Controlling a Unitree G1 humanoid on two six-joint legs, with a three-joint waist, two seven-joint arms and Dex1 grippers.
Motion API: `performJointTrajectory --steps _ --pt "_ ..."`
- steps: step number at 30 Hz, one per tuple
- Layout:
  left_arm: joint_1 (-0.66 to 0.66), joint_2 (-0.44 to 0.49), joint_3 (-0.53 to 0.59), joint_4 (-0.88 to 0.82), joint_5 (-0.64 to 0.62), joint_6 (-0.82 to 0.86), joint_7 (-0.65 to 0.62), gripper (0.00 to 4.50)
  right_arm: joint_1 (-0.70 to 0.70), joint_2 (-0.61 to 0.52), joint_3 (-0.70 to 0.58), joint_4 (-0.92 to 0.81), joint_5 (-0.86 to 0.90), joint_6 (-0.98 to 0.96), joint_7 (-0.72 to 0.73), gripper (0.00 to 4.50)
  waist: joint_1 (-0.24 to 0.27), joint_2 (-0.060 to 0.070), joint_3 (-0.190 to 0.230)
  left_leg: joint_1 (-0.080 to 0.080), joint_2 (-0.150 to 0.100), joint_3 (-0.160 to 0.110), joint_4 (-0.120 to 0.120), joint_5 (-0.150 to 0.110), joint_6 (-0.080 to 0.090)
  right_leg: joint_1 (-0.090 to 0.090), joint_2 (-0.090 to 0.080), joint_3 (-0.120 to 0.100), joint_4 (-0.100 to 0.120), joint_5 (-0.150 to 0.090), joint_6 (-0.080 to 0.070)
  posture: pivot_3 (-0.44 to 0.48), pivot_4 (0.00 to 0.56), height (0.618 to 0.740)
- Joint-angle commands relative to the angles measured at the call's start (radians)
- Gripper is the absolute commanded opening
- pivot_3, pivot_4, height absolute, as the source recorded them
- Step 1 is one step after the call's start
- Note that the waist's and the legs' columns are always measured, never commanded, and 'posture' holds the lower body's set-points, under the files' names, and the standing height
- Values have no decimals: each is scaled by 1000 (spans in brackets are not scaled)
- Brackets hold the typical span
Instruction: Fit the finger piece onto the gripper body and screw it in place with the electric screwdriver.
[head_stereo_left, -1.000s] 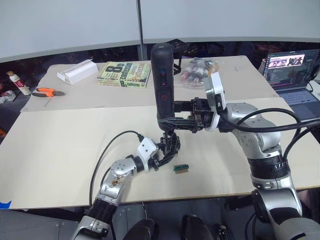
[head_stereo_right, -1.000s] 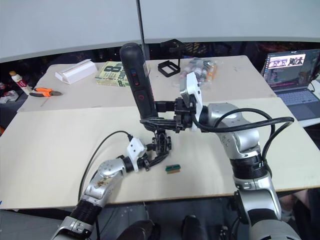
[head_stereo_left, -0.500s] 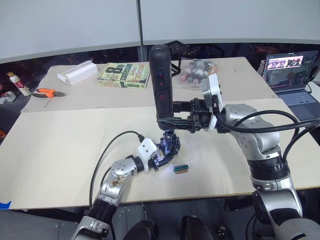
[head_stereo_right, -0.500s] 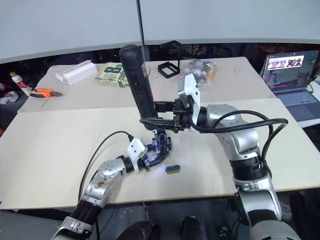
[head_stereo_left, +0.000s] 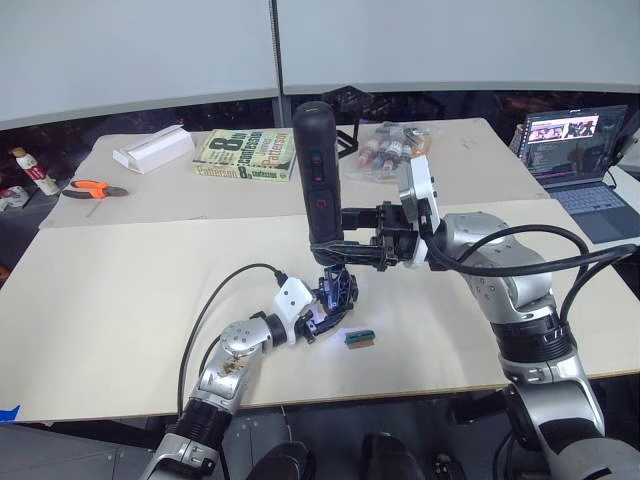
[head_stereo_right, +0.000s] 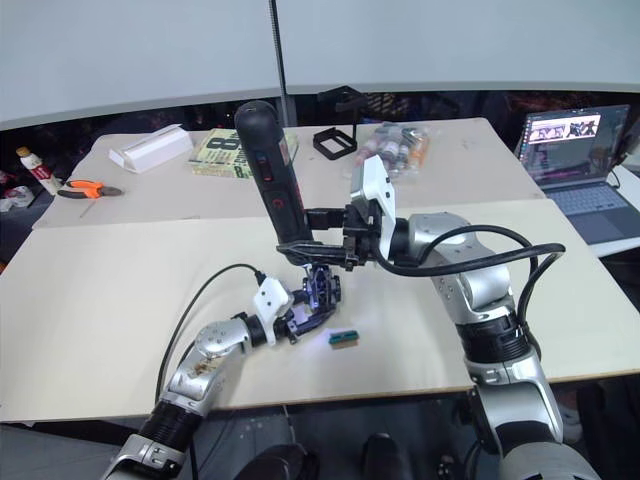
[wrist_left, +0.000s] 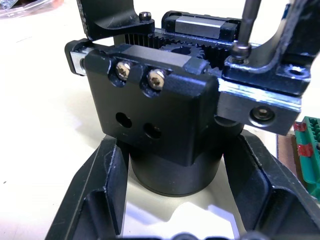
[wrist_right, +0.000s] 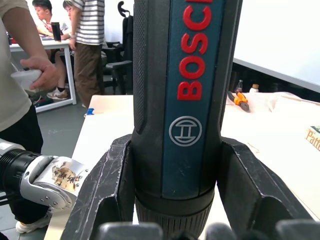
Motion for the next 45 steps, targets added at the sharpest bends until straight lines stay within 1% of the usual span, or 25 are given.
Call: performJointTrajectory --steps 1,7,12,15,18,24,32,34,35,36,37,40,45 --pt "10 3 10 -39 -23 -4 -12 2262 40 -31 57 46 -72 38 5 1928 0 0 0 0 0 0 0 0 0 0 0 0 0 0 0 0 150 740" --pt "11 4 10 -37 -22 -7 -14 2262 12 -30 30 21 -43 34 11 1928 0 0 0 0 0 0 0 0 0 0 0 0 0 0 0 0 150 740" --pt "9 7 12 -27 -17 -12 -10 2262 -40 -36 -26 -27 20 58 18 1928 0 0 0 0 0 0 0 0 0 0 0 0 0 0 0 0 150 740" --pt "8 9 14 -15 -12 -16 -5 2262 -75 -25 -77 -46 75 46 35 1928 0 0 0 -2 0 0 0 0 0 -2 0 0 0 0 0 0 150 740" --pt "7 9 14 -8 -11 -19 -6 2262 -97 -12 -125 -59 137 54 42 1928 0 0 0 -8 0 0 2 0 0 -7 0 0 0 0 0 0 150 740" --pt "1 7 16 6 -6 -22 1 2262 -83 3 -193 -56 180 -2 87 1928 0 0 0 -9 0 0 2 0 0 -7 0 0 0 0 0 0 150 740" --pt "-11 -5 30 15 -26 -13 -1 2262 -40 -14 -269 -48 195 -76 117 1928 1 0 0 -9 0 0 2 0 0 -7 0 0 0 0 0 0 150 740" --pt "-11 -5 36 11 -32 -12 0 3299 -27 -27 -295 -63 205 -77 107 1928 1 0 0 -9 0 0 2 0 0 -7 0 0 0 0 0 0 150 740" --pt "-5 -3 42 1 -40 -8 1 3636 -17 -39 -309 -73 211 -72 103 1928 1 0 0 -9 0 0 2 0 0 -7 0 0 0 0 0 0 150 740" --pt "2 2 47 -14 -48 0 -2 4105 -6 -52 -322 -85 218 -64 101 1928 2 -1 0 -9 0 0 2 0 0 -7 0 0 0 0 0 0 150 740" --pt "10 6 52 -28 -54 6 -2 4468 6 -67 -331 -97 227 -52 104 1928 2 -1 0 -9 0 0 2 0 0 -7 0 0 0 0 0 0 150 740" --pt "32 25 59 -57 -64 23 -13 4468 35 -104 -343 -126 247 -36 110 1928 -1 -1 0 -9 0 0 1 0 0 -8 -1 0 0 0 0 0 150 740" --pt "111 95 85 -168 -91 37 -51 4468 71 -183 -392 -129 256 -25 108 1928 0 -1 0 -9 0 0 1 0 0 -7 0 1 0 0 0 0 150 740"
